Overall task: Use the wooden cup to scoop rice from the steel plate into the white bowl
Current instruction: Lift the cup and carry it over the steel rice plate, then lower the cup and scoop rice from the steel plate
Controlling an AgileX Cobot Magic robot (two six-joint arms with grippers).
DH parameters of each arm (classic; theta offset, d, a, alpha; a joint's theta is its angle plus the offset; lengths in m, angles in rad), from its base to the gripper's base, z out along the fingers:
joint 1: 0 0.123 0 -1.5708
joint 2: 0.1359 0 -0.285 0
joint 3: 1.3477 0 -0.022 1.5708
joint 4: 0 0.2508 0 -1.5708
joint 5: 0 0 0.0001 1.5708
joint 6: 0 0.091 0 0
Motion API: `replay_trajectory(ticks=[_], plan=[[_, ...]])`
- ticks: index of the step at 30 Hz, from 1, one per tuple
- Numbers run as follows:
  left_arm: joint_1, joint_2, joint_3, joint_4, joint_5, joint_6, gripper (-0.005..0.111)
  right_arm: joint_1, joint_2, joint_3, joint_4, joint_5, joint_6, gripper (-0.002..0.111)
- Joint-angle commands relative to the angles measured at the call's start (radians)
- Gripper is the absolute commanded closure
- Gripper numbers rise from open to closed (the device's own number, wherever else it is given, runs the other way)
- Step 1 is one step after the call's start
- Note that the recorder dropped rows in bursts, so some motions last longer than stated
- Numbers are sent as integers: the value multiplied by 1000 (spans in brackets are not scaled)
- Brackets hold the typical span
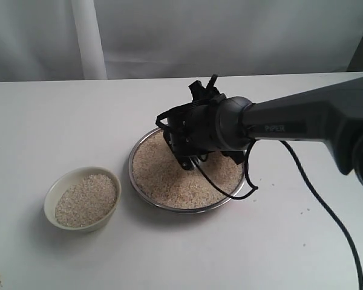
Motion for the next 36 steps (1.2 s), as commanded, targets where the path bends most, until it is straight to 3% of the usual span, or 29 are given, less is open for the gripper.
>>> replay_trajectory(ticks=[1, 36], plan=[[-4, -3, -3, -5, -4, -1, 107, 9, 36, -52, -17, 19, -6, 108], [-4, -3, -3, -5, -4, -4, 107, 71, 62, -135, 350, 39, -292, 108]])
